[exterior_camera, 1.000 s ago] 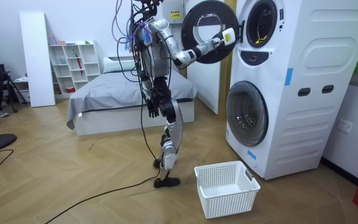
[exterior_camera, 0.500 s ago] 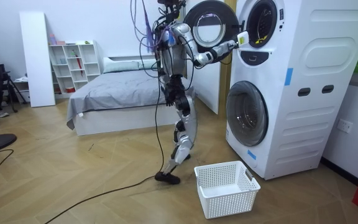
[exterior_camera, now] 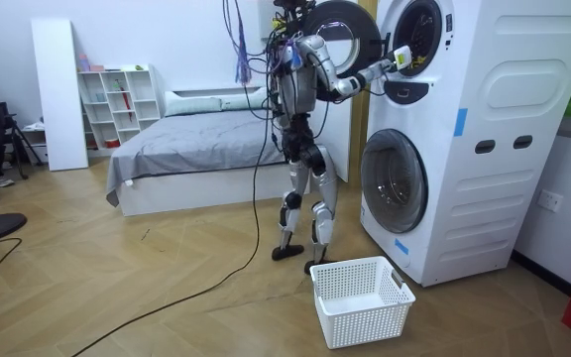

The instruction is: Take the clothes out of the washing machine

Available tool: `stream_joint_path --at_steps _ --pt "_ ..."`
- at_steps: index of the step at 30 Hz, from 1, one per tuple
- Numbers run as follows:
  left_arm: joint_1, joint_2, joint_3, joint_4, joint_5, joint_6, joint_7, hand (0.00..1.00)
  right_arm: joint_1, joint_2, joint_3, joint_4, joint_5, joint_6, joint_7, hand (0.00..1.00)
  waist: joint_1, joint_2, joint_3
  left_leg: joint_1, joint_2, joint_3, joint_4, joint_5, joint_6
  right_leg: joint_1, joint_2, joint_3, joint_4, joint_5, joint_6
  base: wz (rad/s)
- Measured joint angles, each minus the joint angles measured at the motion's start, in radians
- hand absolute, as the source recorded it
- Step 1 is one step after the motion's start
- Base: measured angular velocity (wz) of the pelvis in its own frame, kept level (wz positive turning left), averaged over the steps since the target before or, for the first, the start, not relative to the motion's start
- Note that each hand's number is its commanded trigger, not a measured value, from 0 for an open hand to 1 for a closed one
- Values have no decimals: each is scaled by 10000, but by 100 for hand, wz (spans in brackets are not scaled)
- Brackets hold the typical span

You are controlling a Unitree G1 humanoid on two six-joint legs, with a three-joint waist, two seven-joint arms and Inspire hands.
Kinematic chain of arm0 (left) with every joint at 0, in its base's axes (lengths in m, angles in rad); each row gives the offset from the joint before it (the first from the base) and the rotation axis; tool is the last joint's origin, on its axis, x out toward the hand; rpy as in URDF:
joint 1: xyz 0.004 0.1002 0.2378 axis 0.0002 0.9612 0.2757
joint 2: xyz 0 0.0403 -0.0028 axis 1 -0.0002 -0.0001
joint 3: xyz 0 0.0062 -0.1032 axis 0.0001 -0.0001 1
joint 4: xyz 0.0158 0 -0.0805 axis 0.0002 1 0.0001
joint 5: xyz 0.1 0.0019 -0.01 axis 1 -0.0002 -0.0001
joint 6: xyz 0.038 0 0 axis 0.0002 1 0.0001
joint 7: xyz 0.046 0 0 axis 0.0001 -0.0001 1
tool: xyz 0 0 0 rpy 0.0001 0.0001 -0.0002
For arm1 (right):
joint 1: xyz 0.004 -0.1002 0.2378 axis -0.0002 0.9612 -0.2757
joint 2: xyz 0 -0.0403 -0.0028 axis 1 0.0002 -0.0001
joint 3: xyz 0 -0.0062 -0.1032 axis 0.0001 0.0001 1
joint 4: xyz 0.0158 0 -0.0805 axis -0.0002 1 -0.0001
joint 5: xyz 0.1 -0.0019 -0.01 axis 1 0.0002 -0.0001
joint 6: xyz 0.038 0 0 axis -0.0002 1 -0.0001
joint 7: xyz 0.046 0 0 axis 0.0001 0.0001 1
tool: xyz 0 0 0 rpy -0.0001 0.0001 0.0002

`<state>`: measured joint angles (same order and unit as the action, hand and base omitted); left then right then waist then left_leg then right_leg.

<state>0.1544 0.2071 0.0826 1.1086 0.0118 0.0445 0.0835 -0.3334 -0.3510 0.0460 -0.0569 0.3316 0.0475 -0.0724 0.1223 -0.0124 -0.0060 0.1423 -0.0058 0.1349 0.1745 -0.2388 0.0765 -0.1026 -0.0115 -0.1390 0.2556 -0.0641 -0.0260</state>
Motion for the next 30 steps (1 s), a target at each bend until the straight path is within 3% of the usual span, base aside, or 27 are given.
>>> stream_joint_path --at_steps 5,13,20,26,30 --pt "355 -30 -65 37 -107 142 5 0 0 -3 22 -42 -119 0 7 0 -33 -88 16 118 210 284 -118 -111 -193 19 320 155 -166 60 -98 -16" --pt "425 -62 -72 -17 -200 179 4 0 0 1 10 -786 -826 -6 -38 0 -352 -144 87 50 334 511 -87 -321 -288 -24 503 308 -202 191 -216 -13" --pt "396 -198 -71 -293 -184 184 5 0 9 4 -112 -1171 -1332 -44 -410 0 -459 -82 51 124 491 746 -54 -385 -400 -22 812 497 -342 251 -314 -13" --pt "441 -201 -60 -189 -188 177 5 0 23 5 -478 -1174 -1401 -44 -924 0 -679 -18 73 176 590 838 -119 -426 -466 -29 885 485 -358 250 -315 -6" --pt "561 -200 -53 -152 -187 155 4 0 23 4 -670 -1175 -1317 -44 -1018 0 -655 -99 15 191 646 855 -128 -456 -511 -10 950 470 -388 250 -316 0"
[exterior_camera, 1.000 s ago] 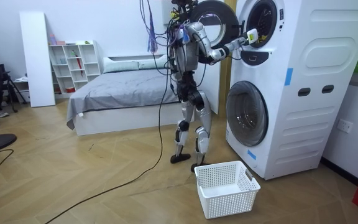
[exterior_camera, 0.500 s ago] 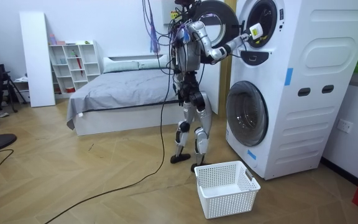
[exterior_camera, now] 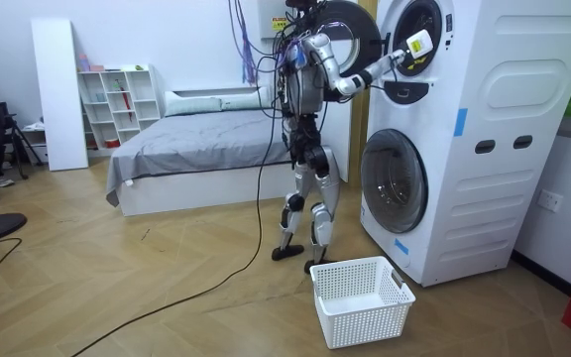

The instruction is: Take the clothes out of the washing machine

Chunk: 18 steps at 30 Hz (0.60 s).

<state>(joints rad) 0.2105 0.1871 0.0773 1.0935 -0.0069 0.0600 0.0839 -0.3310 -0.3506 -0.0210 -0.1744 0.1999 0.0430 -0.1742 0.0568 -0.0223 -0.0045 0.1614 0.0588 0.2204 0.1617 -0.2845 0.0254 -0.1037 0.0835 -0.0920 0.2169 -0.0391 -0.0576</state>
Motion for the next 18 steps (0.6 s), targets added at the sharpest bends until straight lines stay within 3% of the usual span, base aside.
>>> stream_joint_path --at_steps 15,18 --pt "229 2 0 -180 20 21 -2 0 30 -8 -44 109 546 -76 -21 0 -104 -64 -2 61 17 -61 -13 -6 -8 164 -6 -152 -154 18 -29 1" --pt "256 20 17 -347 17 38 -1 0 0 -47 -82 235 444 -83 151 0 -84 -143 64 54 12 -70 -60 -7 -7 163 -18 -164 -138 11 -38 0"
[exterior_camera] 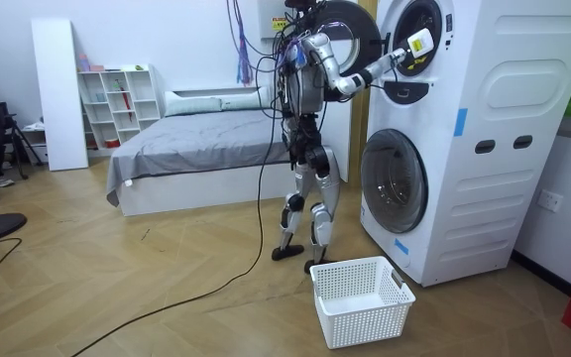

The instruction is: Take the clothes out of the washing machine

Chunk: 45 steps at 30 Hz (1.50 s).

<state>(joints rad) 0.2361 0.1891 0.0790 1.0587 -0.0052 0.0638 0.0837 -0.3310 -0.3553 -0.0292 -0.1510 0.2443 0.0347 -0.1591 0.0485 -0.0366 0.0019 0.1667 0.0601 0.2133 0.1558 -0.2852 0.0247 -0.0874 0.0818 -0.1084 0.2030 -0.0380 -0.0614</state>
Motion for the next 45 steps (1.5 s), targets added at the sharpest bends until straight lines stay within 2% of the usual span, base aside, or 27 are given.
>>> stream_joint_path --at_steps 1,3,9,13,18,21,23,29,39,45 --pt "0 19 0 -57 -3 11 0 0 0 -29 -11 90 -26 0 8 0 46 -65 24 3 -5 0 -26 0 0 -5 3 3 1 -2 -3 0" --pt "1 22 -12 -75 -3 27 1 0 -8 -35 -13 207 -123 0 31 0 115 -151 20 4 -3 -2 -29 0 -1 -4 39 -4 -3 -4 -6 0" --pt "4 8 41 -74 220 272 0 0 -188 -34 -2 931 -538 -37 105 0 370 -282 -18 23 -49 7 -6 1 4 2 -4 -63 6 9 -28 -2" --pt "47 71 87 -128 221 571 -3 0 -654 -35 97 1701 -464 -105 352 0 386 -376 15 17 -74 5 104 -8 18 36 -107 -263 24 67 -114 -2" --pt "186 71 101 -358 633 919 -77 0 -1417 -51 311 2736 -163 -106 717 0 375 -425 35 -16 -157 2 236 -5 21 58 -197 -292 18 95 -162 -3" --pt "224 128 271 -509 808 1142 -89 0 -1778 -212 381 3523 -95 -83 914 0 388 -581 27 -128 -204 -75 396 23 44 58 -292 -340 17 76 -114 8" --pt "286 131 369 -699 896 1296 -107 0 -2044 -313 448 4037 -232 79 1000 0 452 -663 -13 -196 -227 -93 507 35 62 55 -338 -423 18 119 -77 5" --pt "402 154 373 -1353 961 1598 -249 0 -2414 -454 488 4678 -318 215 1289 0 424 -685 -34 -272 -322 -275 582 129 103 59 -485 -571 47 159 -64 9" --pt "445 139 371 -1454 949 1717 -263 0 -2580 -809 479 5059 -705 475 2069 0 441 -678 -43 -240 -355 -374 644 155 118 173 -550 -637 17 204 -78 3" --pt "406 149 363 -1455 950 1776 -255 0 -2691 -825 515 5193 -1197 550 2295 0 466 -681 -47 -247 -361 -382 671 161 121 173 -551 -618 23 214 -82 -1"
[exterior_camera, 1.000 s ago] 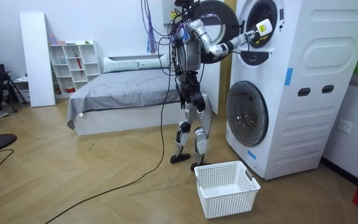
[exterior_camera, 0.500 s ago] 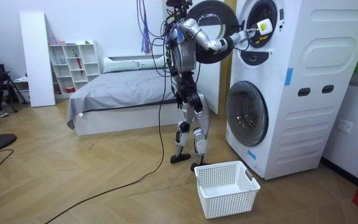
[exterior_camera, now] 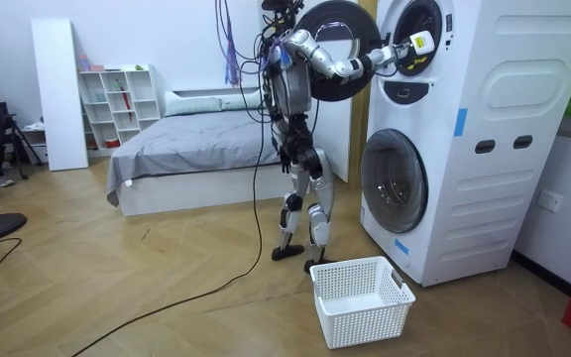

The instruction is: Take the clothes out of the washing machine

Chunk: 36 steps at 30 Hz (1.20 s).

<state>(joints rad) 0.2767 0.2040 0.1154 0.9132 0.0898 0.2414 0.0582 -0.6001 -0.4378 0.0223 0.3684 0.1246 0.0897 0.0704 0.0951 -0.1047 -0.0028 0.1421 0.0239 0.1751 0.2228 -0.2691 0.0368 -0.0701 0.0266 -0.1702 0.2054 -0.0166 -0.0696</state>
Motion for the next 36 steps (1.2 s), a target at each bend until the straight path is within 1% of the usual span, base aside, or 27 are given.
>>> stream_joint_path --at_steps 3,5,6,8,9,10,12,14,16,19,21,22,24,25,26,28,31,33,34,36 --pt "-83 47 -10 -6 2 -4 -27 0 -8 0 40 -48 -312 74 -10 0 115 -5 -6 3 6 58 0 1 -5 -20 33 31 -9 20 -7 -7" --pt "-110 90 -17 -21 2 -5 -48 0 -42 0 148 -303 -889 385 -31 0 228 3 -8 -5 30 116 -17 1 -11 -53 92 63 -5 26 -8 -7" --pt "-101 101 -15 -20 1 -4 -47 0 -43 0 215 -363 -1020 453 -51 0 228 1 -9 -6 36 118 -19 1 -13 -55 95 65 -3 25 -10 -7" --pt "-76 118 -9 -20 2 -5 -48 0 -44 -6 349 -596 -1409 602 -29 0 233 -42 -47 -33 39 173 -43 13 -39 -141 116 192 24 34 -38 -9" --pt "-92 120 -8 -20 2 -6 -49 0 -44 -5 359 -663 -1484 652 -21 0 239 -45 -50 -58 37 181 -45 20 -47 -173 122 206 20 56 -73 -7" --pt "-129 130 -8 -16 4 -10 -53 0 -45 -5 368 -730 -1537 669 -18 0 241 -95 -83 -81 39 197 -45 28 -58 -191 130 194 -7 110 -153 -4" --pt "-175 174 -7 -7 3 -20 -74 0 -45 -5 397 -822 -1534 790 -9 0 245 -97 -85 -75 40 204 -49 34 -69 -189 144 180 -9 142 -206 -2" --pt "-235 188 -4 3 2 -28 -69 0 -44 -7 593 -1054 -2197 1056 -7 0 372 -102 -83 17 60 320 -210 79 -117 -198 183 248 -19 122 -176 -12" --pt "-233 186 -5 5 2 -32 -67 0 -44 -6 739 -1173 -2768 1175 74 0 452 -111 -83 49 93 384 -238 76 -132 -196 234 303 -24 81 -147 -11" --pt "-239 177 -6 88 6 -46 -72 0 -44 -5 784 -1497 -3131 1471 311 0 459 -140 -67 49 136 391 -245 71 -175 -200 279 305 -29 54 -183 -2" --pt "-239 174 -6 98 16 -46 -84 0 -43 -1 848 -1604 -3344 1567 418 0 472 -139 -64 61 146 401 -255 72 -201 -201 302 312 -29 44 -198 -2" --pt "-232 179 -7 108 9 -47 -99 0 -44 2 1016 -1737 -3751 1655 466 0 502 -127 -55 96 157 449 -287 83 -223 -197 332 348 -25 42 -211 -10" --pt "-356 193 -1 339 2 -105 -113 0 -44 23 1249 -2079 -4496 1658 670 0 685 -126 -45 174 155 537 -380 110 -269 -196 394 482 -26 54 -255 -13" --pt "-516 218 -1 576 -9 -115 -115 0 -48 48 1397 -2379 -4847 1659 756 0 844 -101 -7 182 163 551 -396 108 -291 -197 427 494 -26 36 -290 -4" --pt "-626 244 -2 745 -13 -146 -116 0 -56 59 1579 -2711 -5048 1640 804 0 974 -123 8 182 181 517 -426 109 -316 -198 447 461 -25 10 -319 3" --pt "-774 258 -3 919 -27 -198 -117 0 -64 84 1699 -3065 -5141 1592 874 0 1054 -186 35 172 203 433 -455 110 -353 -196 466 416 -24 -40 -367 18" --pt "-785 249 0 1020 -181 -277 -114 0 -66 85 1822 -3518 -5141 1554 937 0 1312 -229 32 161 236 270 -553 118 -377 -190 478 293 -36 -69 -435 18" --pt "-787 250 6 1165 -184 -297 -113 0 -65 85 1834 -3642 -5139 1504 938 0 1356 -236 28 149 254 155 -560 117 -379 -169 464 171 -39 -110 -448 13" --pt "-784 253 6 1289 -183 -294 -113 0 -64 83 1833 -3729 -5147 1505 929 0 1318 -229 32 150 265 110 -574 117 -377 -161 457 97 -40 -114 -443 6" --pt "-795 248 9 1313 -124 -277 -113 0 -63 68 1833 -3768 -5426 1389 928 0 1231 -223 37 153 271 106 -605 117 -374 -162 462 29 -81 -114 -442 -2"
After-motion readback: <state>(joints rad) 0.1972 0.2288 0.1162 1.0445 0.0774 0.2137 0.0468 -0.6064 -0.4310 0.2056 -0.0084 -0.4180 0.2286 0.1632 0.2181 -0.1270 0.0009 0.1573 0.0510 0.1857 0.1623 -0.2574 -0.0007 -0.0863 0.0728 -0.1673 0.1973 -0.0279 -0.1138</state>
